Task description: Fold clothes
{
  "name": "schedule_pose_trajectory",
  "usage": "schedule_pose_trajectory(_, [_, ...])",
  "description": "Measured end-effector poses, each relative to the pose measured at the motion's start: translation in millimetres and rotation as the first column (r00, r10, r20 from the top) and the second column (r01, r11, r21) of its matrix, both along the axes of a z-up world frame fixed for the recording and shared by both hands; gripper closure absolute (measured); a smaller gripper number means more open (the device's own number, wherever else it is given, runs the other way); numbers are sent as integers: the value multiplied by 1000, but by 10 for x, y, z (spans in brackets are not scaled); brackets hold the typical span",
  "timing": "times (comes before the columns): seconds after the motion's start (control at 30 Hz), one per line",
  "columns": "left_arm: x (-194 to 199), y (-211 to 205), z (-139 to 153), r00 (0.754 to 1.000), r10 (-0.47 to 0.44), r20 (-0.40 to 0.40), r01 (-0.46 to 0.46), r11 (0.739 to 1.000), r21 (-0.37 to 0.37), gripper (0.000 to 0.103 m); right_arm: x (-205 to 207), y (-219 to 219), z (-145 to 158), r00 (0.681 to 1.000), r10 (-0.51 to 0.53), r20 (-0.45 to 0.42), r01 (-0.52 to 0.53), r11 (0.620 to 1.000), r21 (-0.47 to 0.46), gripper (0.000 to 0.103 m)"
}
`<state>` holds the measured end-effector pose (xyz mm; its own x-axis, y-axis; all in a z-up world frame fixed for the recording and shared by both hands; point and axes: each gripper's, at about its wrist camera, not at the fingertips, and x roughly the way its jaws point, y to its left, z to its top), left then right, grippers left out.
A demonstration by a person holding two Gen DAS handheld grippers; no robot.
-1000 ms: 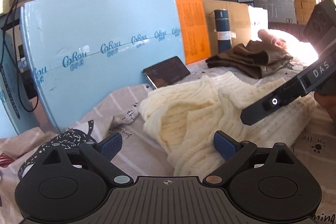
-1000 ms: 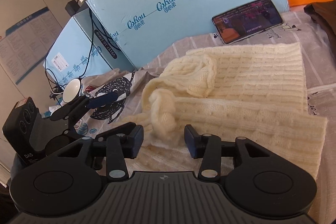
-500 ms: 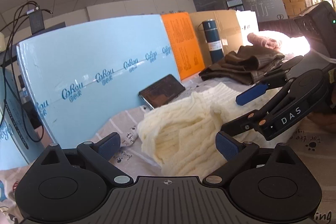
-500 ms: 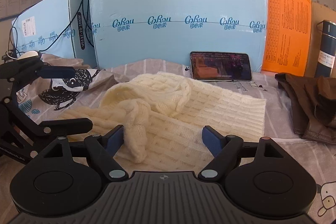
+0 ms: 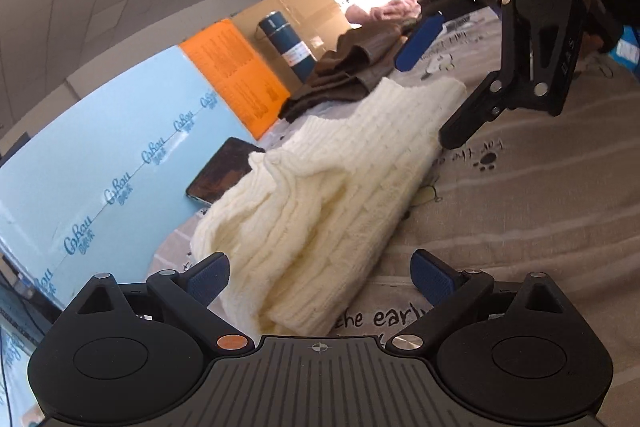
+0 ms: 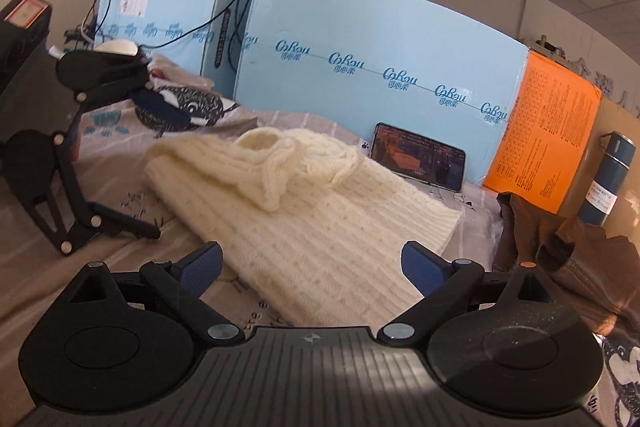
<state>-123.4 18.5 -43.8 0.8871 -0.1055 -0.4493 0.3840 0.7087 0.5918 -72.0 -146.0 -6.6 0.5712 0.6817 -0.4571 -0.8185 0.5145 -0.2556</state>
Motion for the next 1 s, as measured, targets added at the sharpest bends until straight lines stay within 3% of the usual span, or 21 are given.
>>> schedule_pose_trajectory(0.17, [217,17,15,999,-34,-42,33,999,-19,4,37,40,-150,1000,30,1,-29,992,-121,7])
schedule_pose_trajectory(0.4, [410,148,84,999,-24,-47,19,994,-107,22,321,60,-151,997,-16,71,26,990,-139,11])
schedule_pose_trajectory(0.47, [428,190,131,999,-13,-34,8,990,-139,23,362,48,-126,997,-18,77,26,993,-114,21])
schedule_pose_trajectory(0.53, [458,197,146,999,-14,-35,9,990,-142,29,403,49,-101,997,-21,78,27,996,-83,42])
schedule_pose_trajectory(0.6, [500,173,105,998,-25,-61,18,993,-120,44,444,52,-81,998,-15,57,18,998,-54,58])
schedule_pose_trajectory(0.7, [526,155,35,996,-31,-78,24,996,-86,51,482,37,-59,1000,-6,15,6,1000,-9,71])
schedule_pose_trajectory(0.8, [481,192,88,995,-44,-89,34,993,-111,64,458,-14,-18,1000,7,-27,-6,999,34,79])
schedule_pose_trajectory(1.0, [392,222,288,991,-85,-102,74,992,-106,66,338,-157,129,996,54,-68,-46,992,114,80])
